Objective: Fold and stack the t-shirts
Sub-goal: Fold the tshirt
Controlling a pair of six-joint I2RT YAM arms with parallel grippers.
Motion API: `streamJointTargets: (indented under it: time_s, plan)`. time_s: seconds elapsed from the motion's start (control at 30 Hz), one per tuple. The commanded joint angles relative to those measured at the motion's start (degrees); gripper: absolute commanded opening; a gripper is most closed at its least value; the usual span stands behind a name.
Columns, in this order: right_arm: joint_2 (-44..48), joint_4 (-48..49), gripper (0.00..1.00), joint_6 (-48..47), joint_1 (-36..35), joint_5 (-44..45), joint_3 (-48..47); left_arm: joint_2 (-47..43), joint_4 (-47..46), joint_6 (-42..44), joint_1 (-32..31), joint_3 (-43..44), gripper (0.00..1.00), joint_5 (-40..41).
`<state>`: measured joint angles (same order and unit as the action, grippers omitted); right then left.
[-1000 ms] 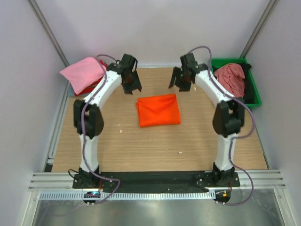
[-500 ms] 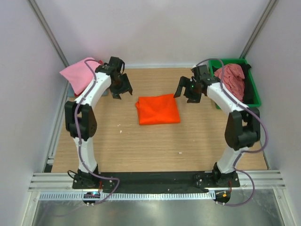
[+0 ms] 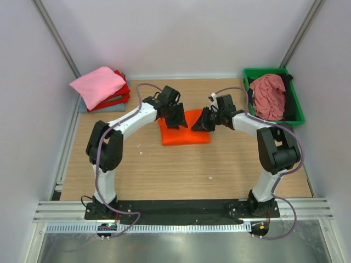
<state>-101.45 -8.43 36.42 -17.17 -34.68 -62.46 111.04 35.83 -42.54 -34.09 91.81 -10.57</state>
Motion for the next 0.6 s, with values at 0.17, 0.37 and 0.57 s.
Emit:
streamJointTargets:
  time_s: [0.17,0.37,0.57]
  plan:
    - [-5.60,1.66,0.17,-2.15,-0.14,0.66,3.64,3.83,-9.55,-4.39,-1.60,-9.35,0.40,-2.53]
    - [-0.96,-0.36,0.17,-2.15,-0.15,9.36,12.25,-1.35,-11.75,-4.13,-1.77,-24.12,0.40,2.39]
    - [5.02,-4.57,0.23,-3.37,-0.50,12.17,12.72,-6.36,-5.19,-0.53,-2.13,-24.58,0.45,6.08]
